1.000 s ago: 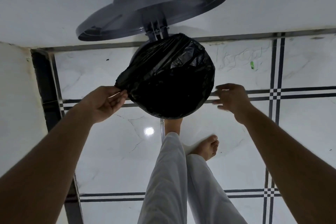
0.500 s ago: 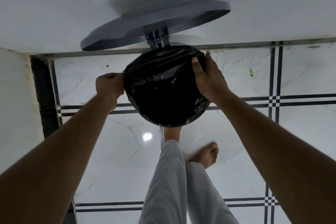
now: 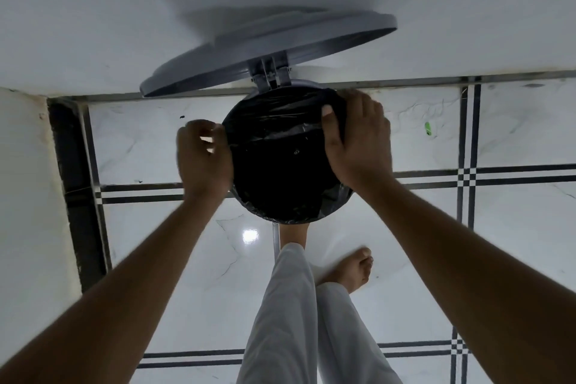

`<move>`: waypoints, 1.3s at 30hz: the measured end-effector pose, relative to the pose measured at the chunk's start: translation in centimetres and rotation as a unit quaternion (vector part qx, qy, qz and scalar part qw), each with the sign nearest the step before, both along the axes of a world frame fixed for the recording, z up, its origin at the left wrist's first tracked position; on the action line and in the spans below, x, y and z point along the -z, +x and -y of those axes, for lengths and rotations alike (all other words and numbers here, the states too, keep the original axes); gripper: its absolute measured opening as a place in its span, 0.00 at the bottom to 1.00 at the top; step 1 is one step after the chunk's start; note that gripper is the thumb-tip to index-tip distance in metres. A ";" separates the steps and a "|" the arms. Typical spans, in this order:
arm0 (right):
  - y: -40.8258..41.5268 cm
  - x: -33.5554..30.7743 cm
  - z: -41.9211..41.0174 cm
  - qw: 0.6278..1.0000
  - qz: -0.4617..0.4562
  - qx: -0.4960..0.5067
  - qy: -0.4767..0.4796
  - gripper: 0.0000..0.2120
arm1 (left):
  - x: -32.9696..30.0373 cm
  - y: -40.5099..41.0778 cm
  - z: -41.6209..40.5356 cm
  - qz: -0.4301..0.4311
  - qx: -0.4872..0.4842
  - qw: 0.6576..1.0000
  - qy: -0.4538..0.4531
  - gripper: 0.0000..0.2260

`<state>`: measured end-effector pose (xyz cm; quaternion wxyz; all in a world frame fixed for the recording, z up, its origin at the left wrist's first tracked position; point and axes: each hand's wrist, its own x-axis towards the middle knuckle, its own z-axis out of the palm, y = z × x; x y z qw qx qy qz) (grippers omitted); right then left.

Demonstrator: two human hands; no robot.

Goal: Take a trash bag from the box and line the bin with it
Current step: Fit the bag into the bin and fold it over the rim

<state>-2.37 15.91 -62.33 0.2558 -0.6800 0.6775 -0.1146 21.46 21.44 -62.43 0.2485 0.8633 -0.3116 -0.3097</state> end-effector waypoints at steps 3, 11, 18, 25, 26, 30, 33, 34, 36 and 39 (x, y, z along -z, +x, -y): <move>0.8 1.1 -1.5 0.993 -0.029 -0.058 0.095 0.35 | 0.9 -1.5 -2.1 0.013 0.186 0.982 0.016 0.22; 1.5 1.9 0.4 0.991 -0.028 -0.057 0.115 0.34 | 2.4 -1.0 1.4 0.041 0.247 0.968 0.017 0.26; 2.1 0.8 5.6 0.972 -0.004 -0.017 0.234 0.31 | 2.6 -0.3 6.7 0.022 0.246 0.960 0.130 0.23; 2.3 1.9 8.8 0.944 -0.008 0.034 0.329 0.41 | 2.8 0.3 9.6 -0.126 0.102 0.969 0.184 0.22; 2.2 2.0 8.9 0.948 -0.004 0.038 0.316 0.39 | 3.1 0.6 9.5 -0.133 0.063 0.974 0.175 0.20; 1.5 1.0 6.9 0.989 0.014 0.085 0.117 0.31 | 3.5 1.5 7.1 -0.049 -0.072 0.992 0.093 0.09; 0.4 0.1 4.0 0.998 0.012 0.061 0.003 0.24 | 1.5 -0.8 3.0 0.004 -0.080 0.997 -0.022 0.08; 0.1 0.1 3.0 0.999 0.006 0.033 0.015 0.25 | 1.2 -1.5 1.8 -0.004 -0.053 0.998 -0.043 0.08; -0.3 0.6 1.6 0.995 -0.005 -0.021 0.098 0.31 | 0.8 -2.6 0.1 -0.039 0.013 0.999 -0.031 0.13; -0.9 1.4 1.7 0.978 0.014 0.009 0.208 0.37 | 0.6 -2.8 -1.0 0.052 0.055 0.996 -0.039 0.20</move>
